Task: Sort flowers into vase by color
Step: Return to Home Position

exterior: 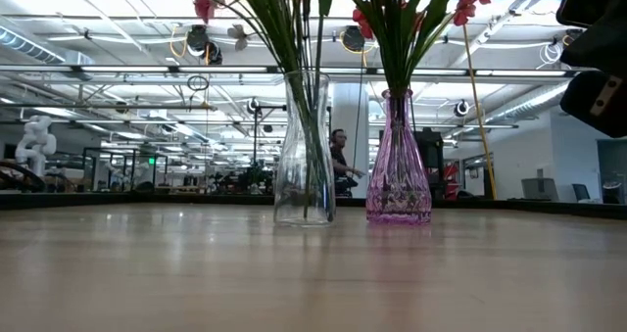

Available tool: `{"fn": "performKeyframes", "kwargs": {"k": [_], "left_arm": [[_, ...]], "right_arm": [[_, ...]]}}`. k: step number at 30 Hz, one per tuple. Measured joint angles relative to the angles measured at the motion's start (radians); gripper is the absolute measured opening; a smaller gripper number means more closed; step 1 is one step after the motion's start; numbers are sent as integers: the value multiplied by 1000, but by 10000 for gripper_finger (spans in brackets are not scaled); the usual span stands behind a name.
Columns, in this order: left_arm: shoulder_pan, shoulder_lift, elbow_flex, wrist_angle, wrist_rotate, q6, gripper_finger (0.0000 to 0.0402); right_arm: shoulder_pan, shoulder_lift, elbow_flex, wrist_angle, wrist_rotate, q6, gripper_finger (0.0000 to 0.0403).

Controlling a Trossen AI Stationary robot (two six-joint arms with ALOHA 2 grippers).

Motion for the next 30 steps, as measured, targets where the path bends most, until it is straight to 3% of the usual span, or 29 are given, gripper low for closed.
{"fn": "performKeyframes", "kwargs": {"k": [7,10,17,20,25,30], "left_arm": [[-1,0,152,-227,107,1,184],[-3,-5,183,-245,131,3,184],[-14,-7,221,-291,309,183,184],[-22,-7,241,-341,359,186,184],[-54,-47,236,-356,309,161,184],[-102,-119,237,-327,142,164,184]], "right_arm": [[0,0,0,0,2,3,0],[0,0,0,3,2,3,0],[0,0,0,17,2,2,0],[0,0,0,17,2,0,0],[-1,0,0,17,2,1,0],[-1,0,0,16,5,3,0]]}}
